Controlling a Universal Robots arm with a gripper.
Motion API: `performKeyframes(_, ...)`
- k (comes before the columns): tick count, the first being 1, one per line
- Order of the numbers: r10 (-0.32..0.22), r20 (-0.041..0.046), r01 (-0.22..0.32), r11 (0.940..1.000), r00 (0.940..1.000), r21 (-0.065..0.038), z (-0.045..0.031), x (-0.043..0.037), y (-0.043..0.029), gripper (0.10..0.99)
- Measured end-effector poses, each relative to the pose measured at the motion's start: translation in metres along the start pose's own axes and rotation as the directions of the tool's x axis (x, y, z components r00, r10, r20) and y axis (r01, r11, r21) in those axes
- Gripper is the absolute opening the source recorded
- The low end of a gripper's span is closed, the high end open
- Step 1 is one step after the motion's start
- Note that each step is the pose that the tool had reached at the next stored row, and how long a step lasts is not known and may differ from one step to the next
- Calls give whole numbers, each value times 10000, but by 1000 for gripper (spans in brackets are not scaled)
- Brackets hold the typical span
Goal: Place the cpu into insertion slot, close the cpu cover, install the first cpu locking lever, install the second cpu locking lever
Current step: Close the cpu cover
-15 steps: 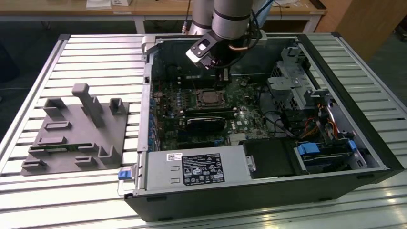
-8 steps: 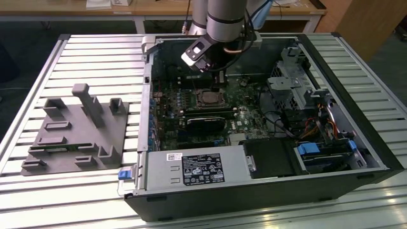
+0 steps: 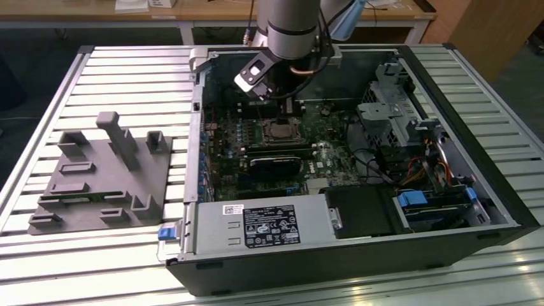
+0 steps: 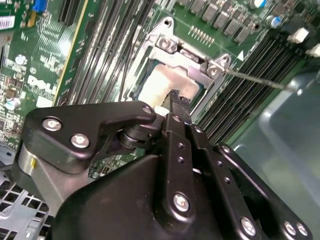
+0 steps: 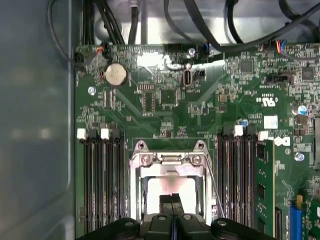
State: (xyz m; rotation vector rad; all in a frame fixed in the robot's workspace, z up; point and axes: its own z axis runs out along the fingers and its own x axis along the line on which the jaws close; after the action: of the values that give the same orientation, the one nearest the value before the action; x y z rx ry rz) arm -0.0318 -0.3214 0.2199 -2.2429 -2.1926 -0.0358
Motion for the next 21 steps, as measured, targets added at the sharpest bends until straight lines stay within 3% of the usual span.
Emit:
performKeyframes(7, -70, -2, 70, 10000, 10000, -11, 0, -1, -13, 106)
performKeyframes(11, -748, -11, 748, 9972, 9972, 2, 1, -1, -13, 106)
performKeyframes(16, -1656, -24, 1656, 9862, 9862, 19, 1, -1, -13, 106)
performKeyframes(21, -2550, -40, 2551, 9669, 9669, 34, 2, -1, -13, 106)
